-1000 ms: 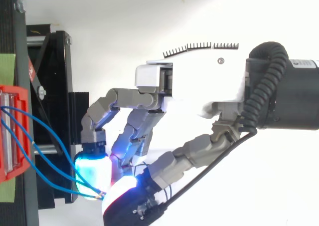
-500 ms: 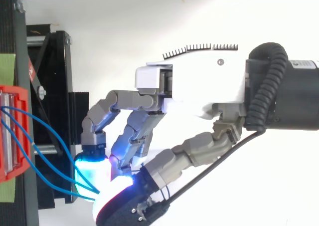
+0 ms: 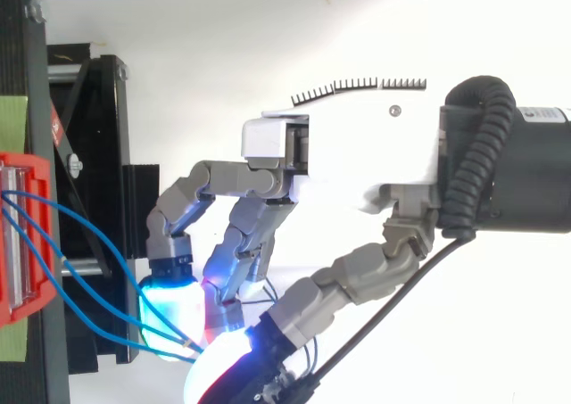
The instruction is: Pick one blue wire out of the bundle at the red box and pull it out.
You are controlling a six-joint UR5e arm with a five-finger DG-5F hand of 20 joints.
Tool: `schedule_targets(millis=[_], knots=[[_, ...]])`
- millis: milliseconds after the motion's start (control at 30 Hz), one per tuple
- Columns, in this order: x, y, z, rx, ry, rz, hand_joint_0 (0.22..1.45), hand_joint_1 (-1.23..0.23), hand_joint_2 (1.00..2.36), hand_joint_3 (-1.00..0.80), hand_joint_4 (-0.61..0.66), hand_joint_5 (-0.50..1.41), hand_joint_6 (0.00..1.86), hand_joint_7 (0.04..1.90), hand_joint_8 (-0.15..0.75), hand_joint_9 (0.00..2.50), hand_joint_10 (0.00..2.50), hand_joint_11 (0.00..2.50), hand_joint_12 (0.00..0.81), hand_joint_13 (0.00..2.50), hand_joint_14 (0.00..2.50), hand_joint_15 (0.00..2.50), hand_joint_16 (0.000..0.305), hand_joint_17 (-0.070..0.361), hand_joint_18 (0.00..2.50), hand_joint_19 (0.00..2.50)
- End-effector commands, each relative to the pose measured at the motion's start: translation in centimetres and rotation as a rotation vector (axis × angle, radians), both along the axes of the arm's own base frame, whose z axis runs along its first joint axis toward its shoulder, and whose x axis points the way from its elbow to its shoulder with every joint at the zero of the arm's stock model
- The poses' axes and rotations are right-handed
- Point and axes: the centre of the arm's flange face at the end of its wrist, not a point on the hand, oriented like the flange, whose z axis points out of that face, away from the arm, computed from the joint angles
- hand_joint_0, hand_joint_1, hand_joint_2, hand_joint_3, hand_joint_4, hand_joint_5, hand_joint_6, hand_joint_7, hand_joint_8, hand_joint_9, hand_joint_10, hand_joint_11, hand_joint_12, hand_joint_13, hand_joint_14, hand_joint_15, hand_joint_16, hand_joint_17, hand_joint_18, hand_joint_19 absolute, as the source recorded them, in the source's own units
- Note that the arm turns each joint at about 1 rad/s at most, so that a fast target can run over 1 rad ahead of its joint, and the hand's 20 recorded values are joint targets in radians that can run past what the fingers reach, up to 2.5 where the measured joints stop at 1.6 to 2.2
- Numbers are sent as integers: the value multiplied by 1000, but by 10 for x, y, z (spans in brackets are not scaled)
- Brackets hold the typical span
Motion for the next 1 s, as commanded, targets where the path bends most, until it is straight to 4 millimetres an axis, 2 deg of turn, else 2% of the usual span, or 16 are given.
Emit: schedule_targets(millis=[0,167,467,967], knots=[[0,0,0,0,1,2,520,-860,1000,-500,256,-127,895,995,413,1066,10,842,434,954,12,450,50,113,965,500],[0,0,0,0,1,0,524,-861,1000,-500,267,-151,878,941,414,1108,8,1023,437,959,12,451,51,114,969,501],[-1,-3,-1,-1,9,-4,541,-887,1000,-500,251,-159,886,966,410,1126,3,1168,438,962,12,465,50,113,965,514],[-8,-8,-9,48,64,-25,553,-896,1000,-500,258,-171,886,913,407,1089,2,1187,437,954,12,459,50,113,959,507]])
